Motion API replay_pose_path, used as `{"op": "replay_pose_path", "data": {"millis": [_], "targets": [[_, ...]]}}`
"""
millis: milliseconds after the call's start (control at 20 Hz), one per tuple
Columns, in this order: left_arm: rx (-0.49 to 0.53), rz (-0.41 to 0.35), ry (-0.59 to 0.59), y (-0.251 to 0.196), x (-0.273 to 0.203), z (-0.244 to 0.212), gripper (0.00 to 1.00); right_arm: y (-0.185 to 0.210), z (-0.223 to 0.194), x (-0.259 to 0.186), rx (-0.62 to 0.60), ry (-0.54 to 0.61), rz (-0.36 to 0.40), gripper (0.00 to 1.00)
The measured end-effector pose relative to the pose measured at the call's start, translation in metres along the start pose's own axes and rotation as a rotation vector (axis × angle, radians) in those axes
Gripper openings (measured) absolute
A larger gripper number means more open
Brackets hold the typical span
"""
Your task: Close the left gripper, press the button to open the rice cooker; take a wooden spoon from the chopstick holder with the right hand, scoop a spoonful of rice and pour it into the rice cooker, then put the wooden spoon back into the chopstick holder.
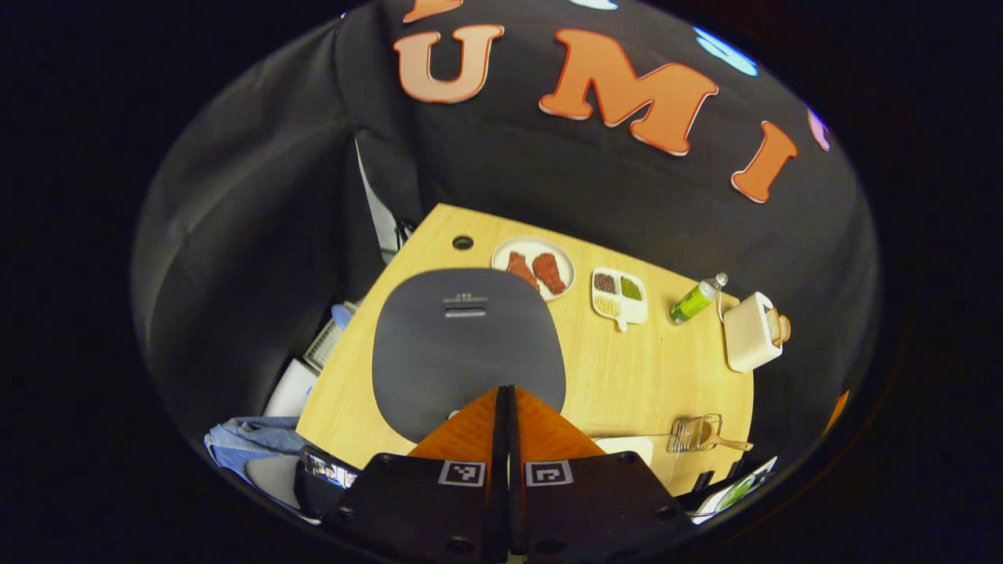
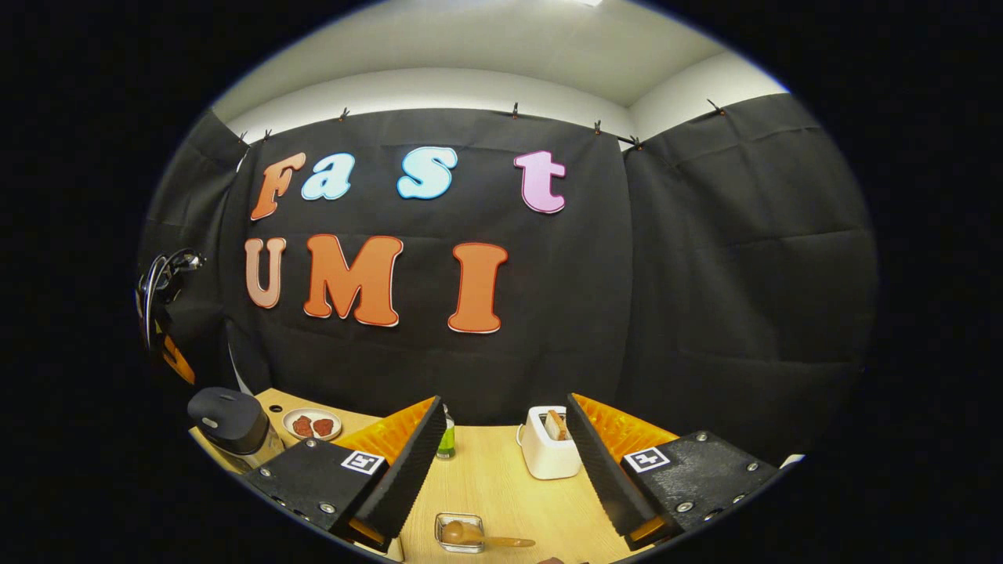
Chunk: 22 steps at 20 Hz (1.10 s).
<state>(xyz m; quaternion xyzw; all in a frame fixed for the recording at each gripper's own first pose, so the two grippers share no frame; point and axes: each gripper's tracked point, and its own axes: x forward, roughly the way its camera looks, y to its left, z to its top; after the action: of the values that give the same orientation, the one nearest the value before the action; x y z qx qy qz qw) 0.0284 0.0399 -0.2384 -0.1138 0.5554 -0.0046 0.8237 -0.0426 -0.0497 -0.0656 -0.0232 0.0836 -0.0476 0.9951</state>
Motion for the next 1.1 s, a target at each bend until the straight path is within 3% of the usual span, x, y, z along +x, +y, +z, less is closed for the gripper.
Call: {"op": "replay_pose_path", "data": {"millis": [200, 250, 600, 900, 1100], "targets": [[-0.075, -0.005, 0.165, 0.017, 0.036, -0.025, 0.02, -0.003, -0.014, -0.003, 0.011, 0.039, -0.013, 0.95], [-0.089, -0.006, 0.182, 0.02, 0.04, -0.027, 0.05, -0.004, -0.016, -0.003, 0.014, 0.044, -0.016, 0.95], [-0.142, 0.011, 0.294, 0.033, 0.07, -0.052, 0.05, -0.009, -0.033, -0.004, 0.023, 0.082, -0.051, 0.95], [-0.115, 0.01, 0.264, 0.037, 0.073, -0.048, 0.05, -0.002, -0.048, -0.002, 0.039, 0.123, -0.051, 0.95], [-0.096, 0.0, 0.248, 0.037, 0.072, -0.049, 0.06, 0.009, -0.058, 0.002, 0.041, 0.153, -0.012, 0.95]]}}
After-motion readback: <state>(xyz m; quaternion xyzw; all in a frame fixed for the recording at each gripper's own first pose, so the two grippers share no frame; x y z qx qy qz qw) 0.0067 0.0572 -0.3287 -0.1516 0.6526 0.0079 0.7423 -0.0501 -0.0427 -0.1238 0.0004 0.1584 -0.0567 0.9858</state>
